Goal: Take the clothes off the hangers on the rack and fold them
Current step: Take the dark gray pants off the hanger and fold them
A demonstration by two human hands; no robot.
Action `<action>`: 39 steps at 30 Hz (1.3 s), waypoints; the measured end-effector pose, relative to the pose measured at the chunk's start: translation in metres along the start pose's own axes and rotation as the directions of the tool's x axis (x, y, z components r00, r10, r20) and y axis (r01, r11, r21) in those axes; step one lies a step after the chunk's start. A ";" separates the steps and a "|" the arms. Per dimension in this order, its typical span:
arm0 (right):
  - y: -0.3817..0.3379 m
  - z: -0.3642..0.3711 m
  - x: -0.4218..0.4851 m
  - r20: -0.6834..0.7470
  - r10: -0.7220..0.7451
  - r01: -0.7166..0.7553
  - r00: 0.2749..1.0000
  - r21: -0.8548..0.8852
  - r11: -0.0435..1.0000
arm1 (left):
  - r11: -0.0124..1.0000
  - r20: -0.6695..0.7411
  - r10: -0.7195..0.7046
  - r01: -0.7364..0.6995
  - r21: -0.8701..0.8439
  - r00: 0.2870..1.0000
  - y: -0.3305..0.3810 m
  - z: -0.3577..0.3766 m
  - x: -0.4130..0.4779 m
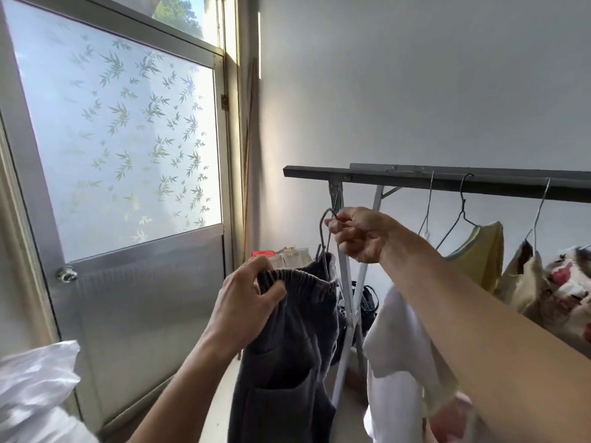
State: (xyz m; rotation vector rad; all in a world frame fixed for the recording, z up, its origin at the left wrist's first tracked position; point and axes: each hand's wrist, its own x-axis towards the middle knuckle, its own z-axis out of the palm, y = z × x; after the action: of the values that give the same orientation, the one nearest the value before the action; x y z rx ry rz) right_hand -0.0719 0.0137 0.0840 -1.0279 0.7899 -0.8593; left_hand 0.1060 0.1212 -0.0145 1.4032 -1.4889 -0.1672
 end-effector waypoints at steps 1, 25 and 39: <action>-0.002 0.002 -0.004 0.010 0.007 -0.007 1.000 -0.012 1.000 | 0.999 -0.020 -0.027 0.026 -0.021 0.999 -0.002 0.002 0.003; -0.010 -0.026 0.028 -0.395 -0.389 0.032 0.832 -0.667 0.744 | 0.924 -0.214 -0.272 0.193 -0.329 0.938 -0.041 -0.009 0.013; 0.010 -0.045 0.041 -0.518 -0.432 -0.211 0.738 -0.785 0.582 | 0.841 0.076 -0.269 0.273 -0.467 0.960 -0.023 -0.028 0.019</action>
State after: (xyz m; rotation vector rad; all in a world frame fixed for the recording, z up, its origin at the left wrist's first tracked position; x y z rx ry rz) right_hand -0.0909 -0.0369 0.0539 -1.6239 1.9034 -1.0192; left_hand 0.1449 0.1134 -0.0070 1.1966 -1.1412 -0.6732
